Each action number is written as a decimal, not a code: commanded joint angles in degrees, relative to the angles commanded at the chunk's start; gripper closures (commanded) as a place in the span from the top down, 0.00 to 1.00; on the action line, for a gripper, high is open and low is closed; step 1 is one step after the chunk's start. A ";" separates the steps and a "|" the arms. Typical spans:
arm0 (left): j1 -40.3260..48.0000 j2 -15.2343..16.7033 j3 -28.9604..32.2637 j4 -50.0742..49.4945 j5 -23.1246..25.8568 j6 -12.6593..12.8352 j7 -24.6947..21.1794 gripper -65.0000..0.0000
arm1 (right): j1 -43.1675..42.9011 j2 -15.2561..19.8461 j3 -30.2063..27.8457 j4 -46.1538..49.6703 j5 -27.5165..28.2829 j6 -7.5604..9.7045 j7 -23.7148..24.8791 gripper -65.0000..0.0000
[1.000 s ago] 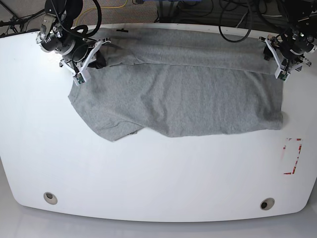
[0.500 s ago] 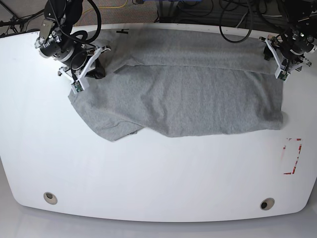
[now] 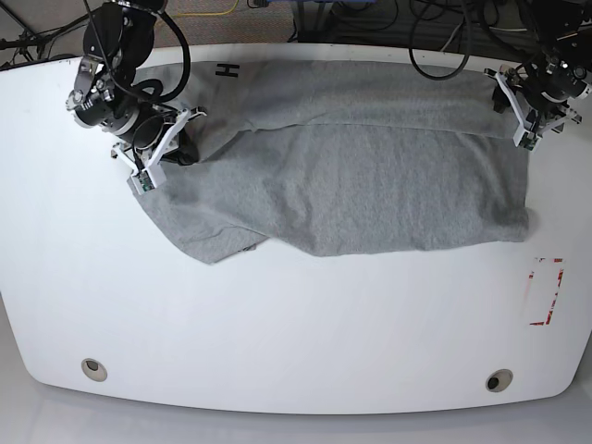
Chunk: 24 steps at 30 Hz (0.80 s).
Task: Fold the T-shirt properly
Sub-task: 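Release the shirt with the right gripper and move it along the shirt edge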
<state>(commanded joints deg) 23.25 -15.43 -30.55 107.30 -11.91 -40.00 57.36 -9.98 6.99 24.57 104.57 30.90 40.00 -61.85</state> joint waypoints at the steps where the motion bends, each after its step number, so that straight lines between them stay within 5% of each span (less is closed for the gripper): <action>1: 0.00 0.00 0.00 0.00 0.00 0.00 0.00 0.53 | 0.35 0.00 0.00 -0.70 0.00 0.00 0.00 0.02; 9: 0.00 0.00 0.00 0.00 0.00 0.00 0.00 0.53 | 2.55 0.00 0.00 -2.81 0.00 0.00 -0.18 0.09; 20: -0.18 0.00 -0.18 0.00 -0.35 0.00 0.18 0.53 | 2.46 3.60 0.53 -2.46 -0.18 0.00 0.18 0.86; 24: -0.35 0.00 -0.18 0.26 -0.44 0.00 0.26 0.53 | 3.52 5.19 0.53 -2.99 -0.26 0.00 1.14 0.90</action>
<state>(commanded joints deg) 22.90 -15.43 -30.73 107.56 -12.35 -40.00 57.63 -6.46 12.18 25.10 101.58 30.64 40.00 -60.70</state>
